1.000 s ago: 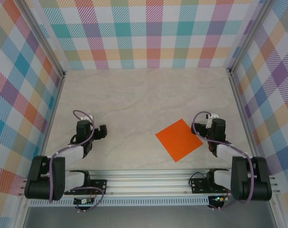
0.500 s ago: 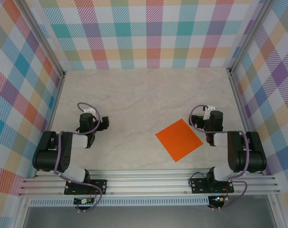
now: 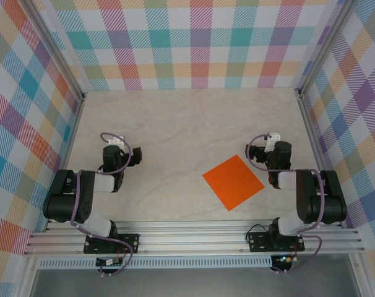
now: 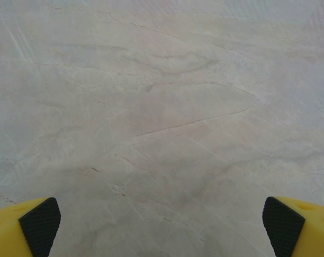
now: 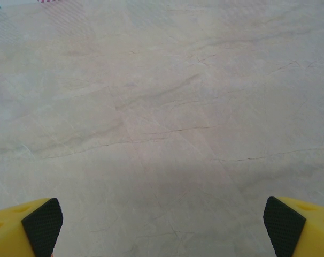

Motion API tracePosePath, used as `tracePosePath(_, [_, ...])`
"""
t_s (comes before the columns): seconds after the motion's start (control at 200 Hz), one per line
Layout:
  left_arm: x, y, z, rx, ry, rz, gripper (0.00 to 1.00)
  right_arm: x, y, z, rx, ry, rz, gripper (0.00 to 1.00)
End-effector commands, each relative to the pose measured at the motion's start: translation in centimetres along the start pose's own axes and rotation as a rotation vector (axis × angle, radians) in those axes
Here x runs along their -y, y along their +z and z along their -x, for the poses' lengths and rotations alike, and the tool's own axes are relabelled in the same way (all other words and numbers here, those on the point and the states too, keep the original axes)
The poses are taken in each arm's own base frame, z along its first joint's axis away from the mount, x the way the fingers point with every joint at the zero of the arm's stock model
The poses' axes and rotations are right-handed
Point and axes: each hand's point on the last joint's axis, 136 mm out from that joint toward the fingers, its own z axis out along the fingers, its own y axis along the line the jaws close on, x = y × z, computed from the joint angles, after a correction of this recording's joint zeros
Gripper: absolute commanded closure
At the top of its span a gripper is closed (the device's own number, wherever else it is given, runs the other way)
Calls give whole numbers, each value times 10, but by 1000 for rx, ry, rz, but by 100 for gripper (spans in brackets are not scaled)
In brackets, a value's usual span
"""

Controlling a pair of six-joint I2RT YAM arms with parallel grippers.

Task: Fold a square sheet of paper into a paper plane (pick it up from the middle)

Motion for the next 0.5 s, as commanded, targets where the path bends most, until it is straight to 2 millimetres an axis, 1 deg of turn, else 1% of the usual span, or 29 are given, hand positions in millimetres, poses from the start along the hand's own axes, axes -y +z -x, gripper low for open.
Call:
tracePosePath(0.0, [8,4,19,60,19,-30,0,-10,-8,34,72,-34,38,0])
tracePosePath(0.08, [8,4,20,61,20,-31,0,-8,-15,37,-40,29,9,0])
tracePosePath(0.11, [8,5,19,58,18,-31,0,-7,-18,35,-81,46,3,0])
tracePosePath(0.155, [8,5,19,58,15,-29,0,-10,-23,33,-95,58,14,0])
tracePosePath(0.19, [7,4,19,60,15,-25,0,-13,-29,36,-86,68,20,0])
tracePosePath(0.235, [9,3,21,61,21,-37,0,-12,-37,37,-85,105,4,0])
tracePosePath(0.295, [12,-1,26,67,29,-51,0,-13,-47,39,-100,137,0,0])
tracePosePath(0.375, [5,-9,32,88,4,-12,0,-13,-56,41,-137,202,-26,0])
tracePosePath(0.495, [6,-22,39,89,-4,-19,0,-14,-63,33,-255,302,-49,0])
